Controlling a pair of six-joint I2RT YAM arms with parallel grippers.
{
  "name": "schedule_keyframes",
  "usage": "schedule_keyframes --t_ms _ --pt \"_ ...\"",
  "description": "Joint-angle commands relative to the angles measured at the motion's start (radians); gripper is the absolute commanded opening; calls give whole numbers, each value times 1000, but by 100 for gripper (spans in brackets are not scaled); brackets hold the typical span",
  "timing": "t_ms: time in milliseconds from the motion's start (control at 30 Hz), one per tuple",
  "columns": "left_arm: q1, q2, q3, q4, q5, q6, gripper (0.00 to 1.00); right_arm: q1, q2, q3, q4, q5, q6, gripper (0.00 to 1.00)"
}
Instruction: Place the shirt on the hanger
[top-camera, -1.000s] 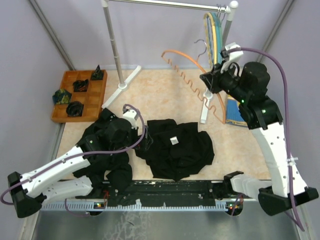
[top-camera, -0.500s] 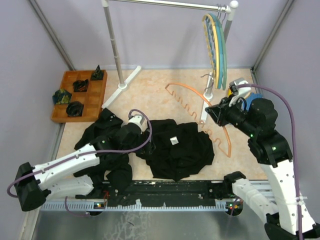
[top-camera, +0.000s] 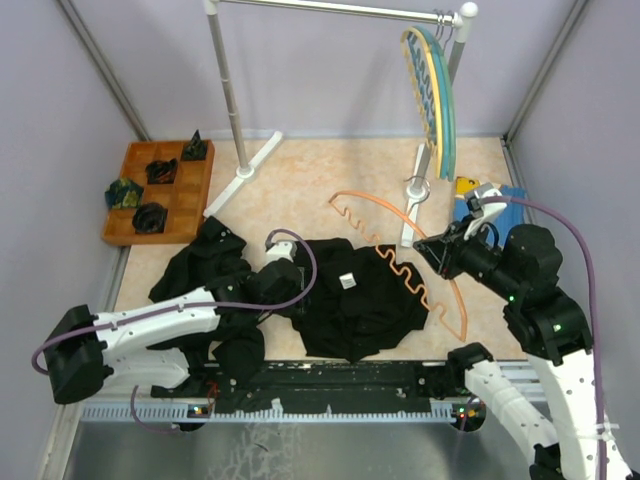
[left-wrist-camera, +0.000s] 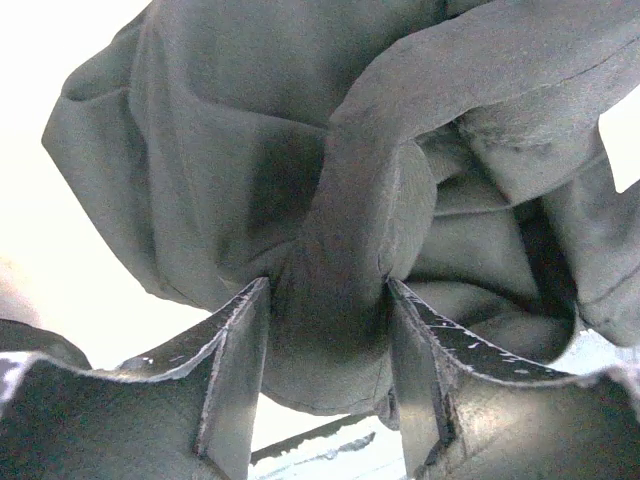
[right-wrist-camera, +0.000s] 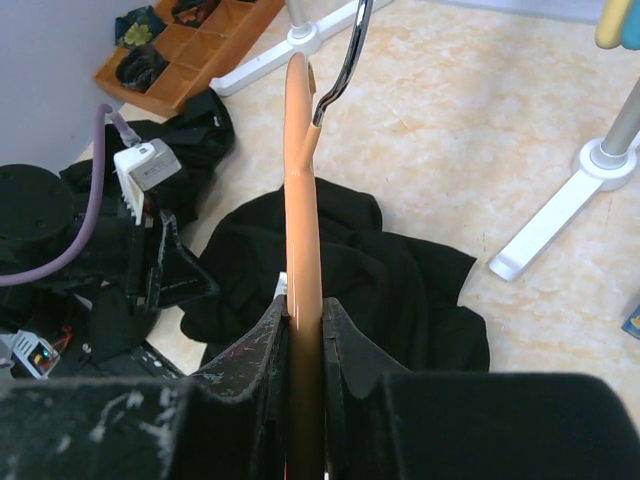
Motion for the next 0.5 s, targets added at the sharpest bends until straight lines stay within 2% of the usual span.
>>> schedule_keyframes --t_ms 0,233,367,467 --pt "-4 15 20 -4 -96 -52 51 -8 -18 30 21 7 0 0" --pt "-3 6 21 -7 -135 -21 34 -8 -14 78 -77 117 -47 0" --pt "-3 10 36 -7 -141 14 8 -9 -4 130 -145 119 -79 0" --pt "0 19 58 -20 -139 42 6 -8 8 183 -213 132 -127 0"
